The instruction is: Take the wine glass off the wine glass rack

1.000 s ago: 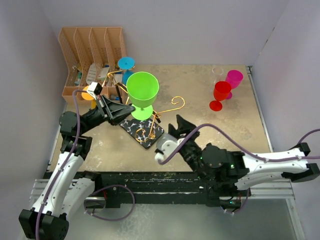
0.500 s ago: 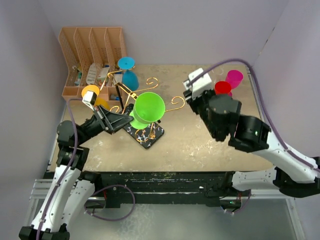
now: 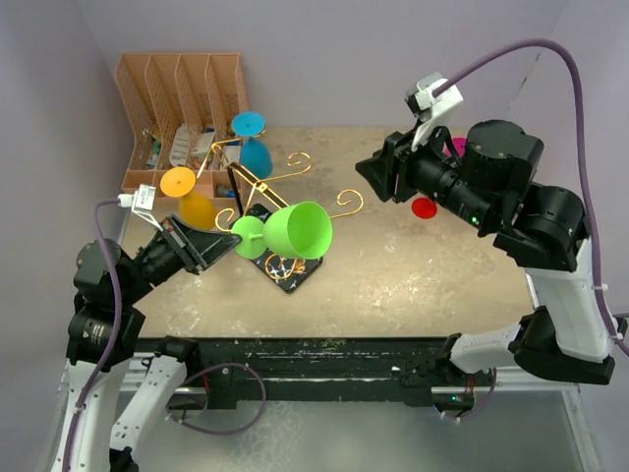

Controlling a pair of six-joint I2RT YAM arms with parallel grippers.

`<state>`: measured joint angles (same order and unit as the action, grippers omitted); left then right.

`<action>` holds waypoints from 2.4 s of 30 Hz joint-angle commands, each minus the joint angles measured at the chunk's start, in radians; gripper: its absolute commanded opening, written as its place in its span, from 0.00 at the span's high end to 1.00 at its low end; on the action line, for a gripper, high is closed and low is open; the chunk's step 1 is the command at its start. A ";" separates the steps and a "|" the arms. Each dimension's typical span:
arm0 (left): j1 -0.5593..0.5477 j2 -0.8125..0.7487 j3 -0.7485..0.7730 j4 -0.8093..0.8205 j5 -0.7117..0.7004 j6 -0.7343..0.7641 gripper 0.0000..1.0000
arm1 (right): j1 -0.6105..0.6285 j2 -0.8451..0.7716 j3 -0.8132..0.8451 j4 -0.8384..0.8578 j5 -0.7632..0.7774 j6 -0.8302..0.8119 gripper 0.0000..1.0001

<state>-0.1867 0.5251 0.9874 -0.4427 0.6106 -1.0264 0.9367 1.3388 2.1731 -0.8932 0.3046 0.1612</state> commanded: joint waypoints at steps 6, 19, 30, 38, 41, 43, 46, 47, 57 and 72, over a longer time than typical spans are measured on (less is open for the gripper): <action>-0.001 0.018 0.114 -0.187 -0.110 0.158 1.00 | -0.001 -0.005 0.011 -0.008 -0.462 0.090 0.51; -0.001 0.041 0.137 -0.154 -0.094 0.149 1.00 | -0.001 0.051 -0.049 -0.032 -0.495 0.046 0.44; -0.002 0.048 0.138 -0.121 -0.080 0.133 1.00 | -0.001 0.072 -0.096 0.006 -0.545 0.050 0.82; -0.002 0.057 0.139 -0.097 -0.070 0.130 1.00 | -0.001 0.092 -0.099 0.022 -0.560 0.057 1.00; -0.002 0.056 0.138 -0.111 -0.081 0.137 0.95 | -0.002 0.072 -0.088 0.032 -0.467 0.066 1.00; -0.002 0.056 0.138 -0.125 -0.092 0.147 0.74 | -0.003 0.060 -0.068 0.033 -0.390 0.070 1.00; -0.001 0.051 0.138 -0.145 -0.114 0.160 0.45 | -0.009 0.044 -0.030 0.032 -0.264 0.074 1.00; -0.002 0.051 0.138 -0.151 -0.121 0.163 0.38 | -0.016 0.038 -0.017 0.031 -0.222 0.074 1.00; -0.001 0.037 0.160 -0.220 -0.191 0.230 0.28 | -0.249 -0.015 0.008 0.081 0.247 0.013 1.00; -0.002 -0.019 0.185 -0.369 -0.466 0.426 0.28 | -0.955 -0.041 -0.322 0.117 0.075 0.097 1.00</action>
<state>-0.1867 0.5282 1.1378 -0.7784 0.2737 -0.6918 0.1162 1.2800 1.8904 -0.8097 0.4969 0.1978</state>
